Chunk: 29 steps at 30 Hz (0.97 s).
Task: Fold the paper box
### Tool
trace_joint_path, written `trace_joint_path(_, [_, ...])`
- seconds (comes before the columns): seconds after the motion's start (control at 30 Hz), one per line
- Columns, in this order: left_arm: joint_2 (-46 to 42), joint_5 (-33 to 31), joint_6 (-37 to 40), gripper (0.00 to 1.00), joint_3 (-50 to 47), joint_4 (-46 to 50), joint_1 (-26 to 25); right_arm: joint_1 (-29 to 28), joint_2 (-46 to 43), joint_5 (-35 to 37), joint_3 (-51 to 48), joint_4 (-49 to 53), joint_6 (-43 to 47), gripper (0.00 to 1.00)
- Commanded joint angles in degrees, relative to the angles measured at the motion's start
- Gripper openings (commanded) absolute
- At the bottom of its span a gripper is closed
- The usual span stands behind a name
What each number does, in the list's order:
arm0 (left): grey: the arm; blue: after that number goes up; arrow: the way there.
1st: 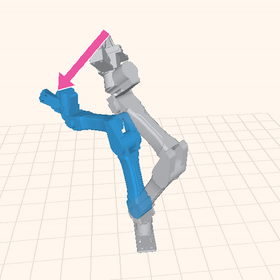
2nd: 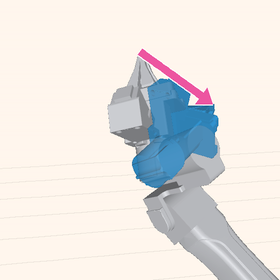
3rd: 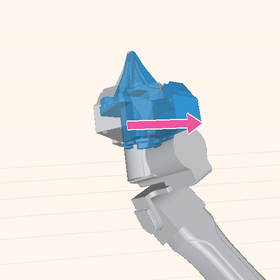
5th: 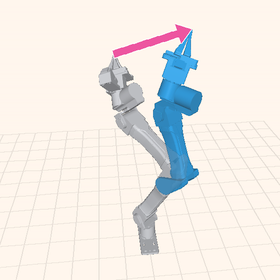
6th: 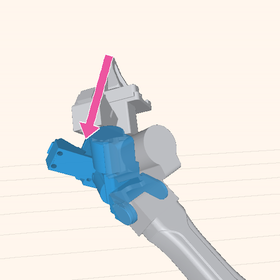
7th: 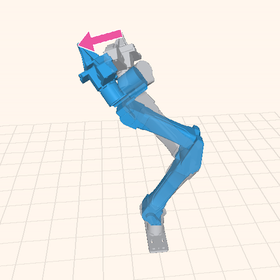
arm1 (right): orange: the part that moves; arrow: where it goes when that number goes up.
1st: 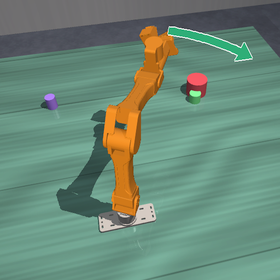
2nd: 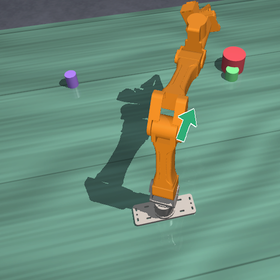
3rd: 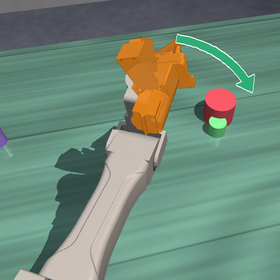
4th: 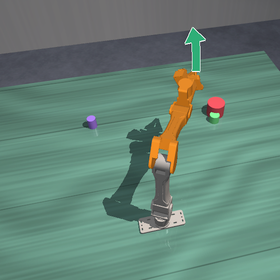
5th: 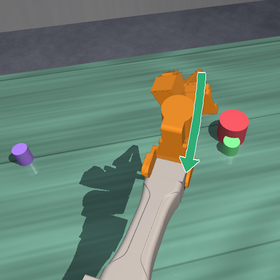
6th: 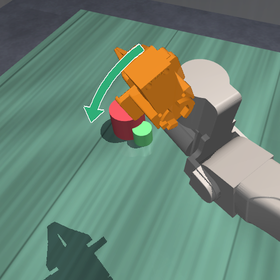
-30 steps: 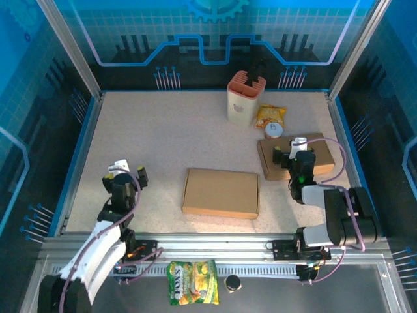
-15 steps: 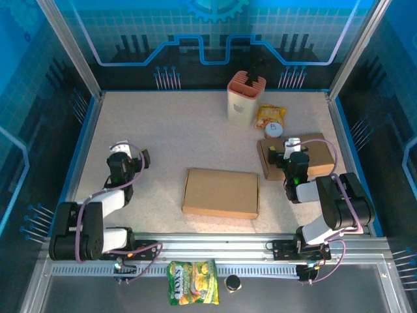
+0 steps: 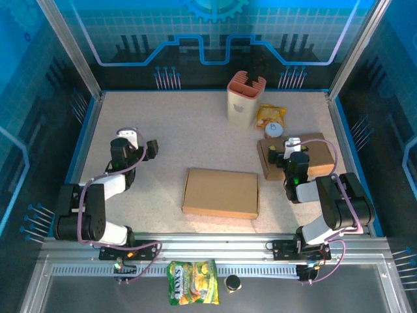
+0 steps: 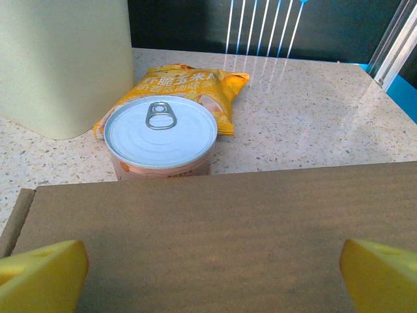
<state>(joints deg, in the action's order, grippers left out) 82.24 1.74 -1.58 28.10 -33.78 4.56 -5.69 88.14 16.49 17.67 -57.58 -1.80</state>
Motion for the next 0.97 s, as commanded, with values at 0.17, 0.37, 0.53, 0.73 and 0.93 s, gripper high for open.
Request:
trace_joint_path(0.17, [3.97, 3.94, -0.79, 0.99, -7.78, -18.84, -0.39, -1.03, 0.3, 1.44, 0.66, -2.68, 1.23, 1.0])
trace_joint_path(0.37, [7.21, 0.75, -2.18, 0.99, -8.84, -25.53, -0.43, -1.42, 0.5, 1.92, 0.49, -3.14, 1.64, 1.0])
trace_joint_path(0.53, [6.6, -2.47, -0.74, 0.99, -6.97, -20.05, -2.36, -2.14, 0.72, 2.58, 1.39, -1.8, 2.18, 1.0])
trace_joint_path(0.73, [6.64, -2.62, -0.36, 0.99, -7.0, -20.33, -2.62, -2.29, 0.81, 2.54, 1.97, -0.77, 2.33, 1.0])
trace_joint_path(0.93, [6.63, -2.95, -0.09, 0.99, -6.8, -19.95, -2.8, -3.48, 1.01, 3.79, 1.05, -2.74, 3.62, 1.0])
